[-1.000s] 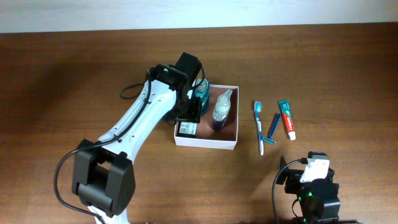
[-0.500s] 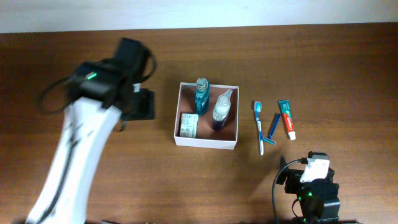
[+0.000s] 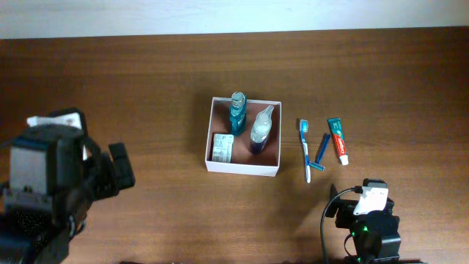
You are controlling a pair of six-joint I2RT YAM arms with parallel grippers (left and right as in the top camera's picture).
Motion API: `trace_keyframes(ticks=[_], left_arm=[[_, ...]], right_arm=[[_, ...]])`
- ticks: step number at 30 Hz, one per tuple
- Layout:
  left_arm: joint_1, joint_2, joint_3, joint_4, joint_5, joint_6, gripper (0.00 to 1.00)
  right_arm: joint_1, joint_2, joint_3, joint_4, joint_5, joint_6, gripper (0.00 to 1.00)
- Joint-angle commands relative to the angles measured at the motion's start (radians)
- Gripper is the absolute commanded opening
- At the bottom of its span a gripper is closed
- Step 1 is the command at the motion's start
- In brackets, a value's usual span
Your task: Pack container
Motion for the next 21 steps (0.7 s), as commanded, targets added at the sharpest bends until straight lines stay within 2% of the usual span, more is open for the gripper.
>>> trace_keyframes(ticks=[1,8,12,15,21], left_arm=[[0.006,-0.032,0.010,-0.007,-0.014,0.008,0.99],[0.006,-0.047,0.010,-0.006,-0.013,0.008,0.99],[0.006,-0.047,0.010,-0.006,-0.014,0.008,0.99],[0.006,-0.047,0.010,-0.006,-0.014,0.008,0.99],[0.006,-0.047,0.010,-0.006,-0.014,0.008,1.00]], right_arm=[[-0.007,-0.006,-0.006,0.002,0.001,0.008,0.99],[-0.007,-0.006,-0.006,0.006,-0.026,0.009,0.99],[-0.007,-0.006,-0.006,0.051,-0.212,0.009,0.99],[-0.007,-0.006,-0.001,0.158,-0.348,0.009,0.98],[-0.006,0.034,0.155,0.162,-0.373,0.009,0.99]])
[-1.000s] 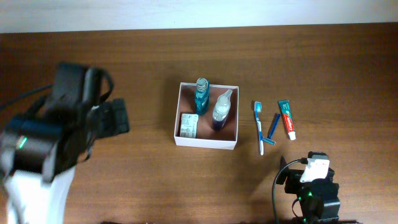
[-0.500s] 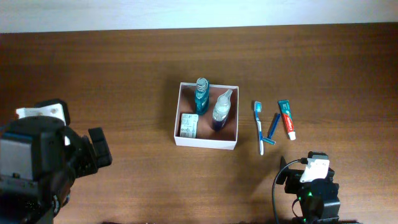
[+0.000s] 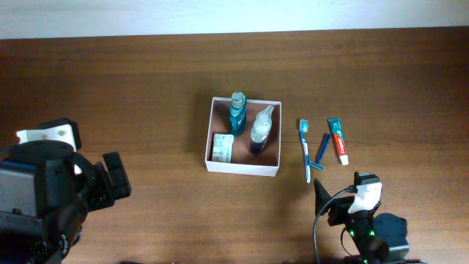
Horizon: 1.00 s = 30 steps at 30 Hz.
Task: Pack container
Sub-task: 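Reach the right gripper to the blue toothbrush and grasp it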
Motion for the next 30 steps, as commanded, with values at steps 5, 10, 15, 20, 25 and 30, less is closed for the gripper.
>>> trace_keyframes(ticks=[5,10,15,20,25,30], left_arm=[[0.006,-0.002,0.010,-0.002,-0.014,0.008,0.99],[0.006,-0.002,0.010,-0.002,-0.014,0.008,0.99],[0.006,-0.002,0.010,-0.002,-0.013,0.008,0.99],[0.006,-0.002,0.010,-0.002,-0.014,0.008,0.99],[0.006,-0.002,0.010,-0.002,-0.014,0.008,0.99],[0.006,-0.002,0.010,-0.002,-0.013,0.008,0.99]], right_arm=[[-0.006,0.238,0.337,-0.108,-0.058,0.007,0.99],[-0.006,0.623,0.640,-0.326,-0.114,0.007,0.99],[-0.006,0.886,0.755,-0.415,-0.190,0.007,0.99],[-0.006,1.158,0.756,-0.348,-0.150,0.012,0.99],[-0.006,1.410,0.763,-0.244,-0.086,0.064,0.99],[-0.006,1.600,0.809,-0.166,-0.050,0.064,0.91]])
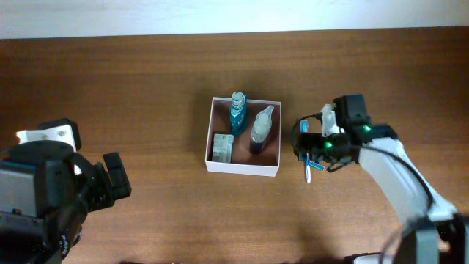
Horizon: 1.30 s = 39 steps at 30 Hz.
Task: Pack container
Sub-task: 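Reach the right gripper to the blue toothbrush and grasp it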
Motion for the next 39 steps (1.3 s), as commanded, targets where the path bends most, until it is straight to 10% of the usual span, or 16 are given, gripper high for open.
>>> trace_keyframes(ticks=[1,8,39], left_arm=[[0.006,-0.002,0.010,0.000,-0.013,0.008,0.99],[0.006,-0.002,0.010,0.000,-0.014,0.008,0.99],[0.006,-0.002,0.010,0.000,-0.014,0.008,0.99]], right_arm=[[-0.006,0.086,0.055,0.032,0.055,0.014,0.82],[-0.006,0.173,0.060,0.093,0.054,0.014,0.54],[0.079,0.300,0.043,0.124,0.200,0.037,0.16]])
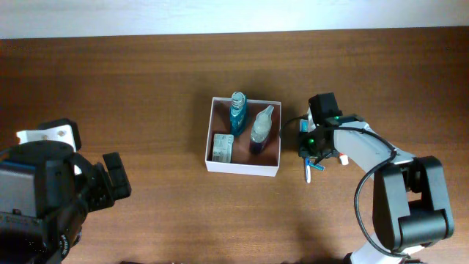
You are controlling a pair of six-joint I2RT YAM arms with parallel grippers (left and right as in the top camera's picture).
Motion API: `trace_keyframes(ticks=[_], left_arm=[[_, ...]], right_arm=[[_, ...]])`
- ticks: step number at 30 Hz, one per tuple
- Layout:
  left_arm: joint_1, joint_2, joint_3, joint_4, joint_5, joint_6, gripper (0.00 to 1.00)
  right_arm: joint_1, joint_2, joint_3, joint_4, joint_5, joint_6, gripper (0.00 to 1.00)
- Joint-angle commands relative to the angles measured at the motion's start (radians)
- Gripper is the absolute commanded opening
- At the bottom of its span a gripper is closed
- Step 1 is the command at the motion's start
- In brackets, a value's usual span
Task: Pack container
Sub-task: 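Reach the right gripper to the blue toothbrush and grasp it, then carry the toothbrush with the right gripper and drop it in the box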
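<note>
A white box (242, 168) stands mid-table holding a teal bottle (237, 111), a clear bottle (259, 126) and a small printed packet (222, 147). Just right of it lie a blue-and-white toothbrush (308, 171), a small blue item and a toothpaste tube (342, 157), all mostly covered by my right arm. My right gripper (308, 149) is down over the toothbrush, beside the box's right wall; its fingers cannot be made out. My left gripper (113, 178) hangs at the far left, away from everything.
The bulky left arm (44, 198) fills the lower left corner. The right arm's base (407, 209) stands at the lower right, its link arching over the table right of the box.
My right gripper shifted slightly left and down over the toothbrush, the wrist turning and the arm folding closer to its base. The box, its contents and the left arm are unchanged.
At first the right arm was folded at the lower right with toothbrush, blue item and toothpaste lying uncovered. It then rose slightly, then reached out over those items. Now it sits low over the toothbrush. The left arm drew back a little early on.
</note>
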Motion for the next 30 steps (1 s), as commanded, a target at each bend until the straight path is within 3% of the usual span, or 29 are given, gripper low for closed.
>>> trace_keyframes(ticks=[1,4,19,30], left_arm=[[0.006,-0.002,0.010,0.000,-0.013,0.008,0.99],[0.006,-0.002,0.010,0.000,-0.013,0.008,0.99],[0.006,-0.002,0.010,0.000,-0.013,0.008,0.99],[0.006,-0.002,0.010,0.000,-0.013,0.008,0.99]], right_arm=[[0.006,0.037,0.000,-0.010,0.008,0.008,0.13],[0.006,0.026,0.024,-0.053,0.008,0.008,0.04],[0.041,-0.211,0.325,-0.559,0.003,0.012,0.04],[0.280,-0.453,0.326,-0.504,0.009,-0.079,0.04]])
